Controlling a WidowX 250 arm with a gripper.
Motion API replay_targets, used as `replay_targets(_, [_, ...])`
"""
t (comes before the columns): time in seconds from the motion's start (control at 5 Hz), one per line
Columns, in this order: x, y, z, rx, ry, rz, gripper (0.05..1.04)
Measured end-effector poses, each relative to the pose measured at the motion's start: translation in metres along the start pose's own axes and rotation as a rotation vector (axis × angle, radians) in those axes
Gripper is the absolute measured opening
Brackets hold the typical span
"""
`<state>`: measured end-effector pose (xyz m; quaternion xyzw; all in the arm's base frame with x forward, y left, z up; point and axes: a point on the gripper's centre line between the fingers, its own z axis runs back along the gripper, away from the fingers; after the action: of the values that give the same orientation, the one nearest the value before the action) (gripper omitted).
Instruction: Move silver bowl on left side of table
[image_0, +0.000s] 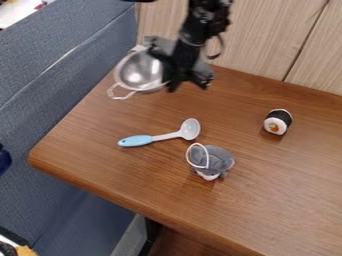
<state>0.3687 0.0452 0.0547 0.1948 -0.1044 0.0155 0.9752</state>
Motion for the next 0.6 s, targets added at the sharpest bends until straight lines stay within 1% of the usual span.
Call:
replay_targets(0.2, [-0.029,0.022,-0.017,0.025,0.065,0.072,0.074])
replay_targets(0.4, [-0.050,0.038,-0.033,0.055,0.099,0.161,0.073])
replay_targets(0.6, [-0.061,0.038,-0.048,0.079,0.125,0.194,0.073])
